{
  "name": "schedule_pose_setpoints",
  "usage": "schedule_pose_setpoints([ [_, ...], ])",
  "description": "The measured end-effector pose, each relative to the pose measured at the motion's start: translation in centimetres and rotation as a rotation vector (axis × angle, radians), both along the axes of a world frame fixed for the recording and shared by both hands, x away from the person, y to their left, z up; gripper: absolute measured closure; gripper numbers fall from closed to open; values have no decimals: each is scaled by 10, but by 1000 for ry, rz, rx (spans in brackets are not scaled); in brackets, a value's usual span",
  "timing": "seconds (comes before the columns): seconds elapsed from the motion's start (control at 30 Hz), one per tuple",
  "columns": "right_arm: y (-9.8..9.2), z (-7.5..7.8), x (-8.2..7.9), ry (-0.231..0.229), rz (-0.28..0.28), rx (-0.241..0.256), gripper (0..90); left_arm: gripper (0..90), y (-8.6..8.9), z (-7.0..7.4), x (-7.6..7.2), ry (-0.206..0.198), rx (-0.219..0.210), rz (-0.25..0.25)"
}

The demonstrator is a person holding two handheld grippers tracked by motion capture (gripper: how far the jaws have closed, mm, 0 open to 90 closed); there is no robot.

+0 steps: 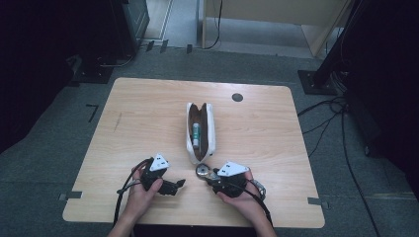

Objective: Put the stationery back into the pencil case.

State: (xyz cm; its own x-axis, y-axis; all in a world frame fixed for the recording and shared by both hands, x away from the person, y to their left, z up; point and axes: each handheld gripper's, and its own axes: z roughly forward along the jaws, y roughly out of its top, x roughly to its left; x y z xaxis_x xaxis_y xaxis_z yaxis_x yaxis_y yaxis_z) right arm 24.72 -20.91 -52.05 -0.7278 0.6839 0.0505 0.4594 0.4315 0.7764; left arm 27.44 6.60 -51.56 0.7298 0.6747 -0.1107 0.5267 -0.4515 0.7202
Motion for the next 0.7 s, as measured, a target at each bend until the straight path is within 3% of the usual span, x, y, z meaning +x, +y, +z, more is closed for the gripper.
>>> schedule_pose_setpoints([
  [0.13,2,1,0,-3,-5,5,526,20,1,0,1,10,-6,12],
  [0.7,5,2,0,20,14,34,526,21,-5,0,-3,-25,6,-87],
])
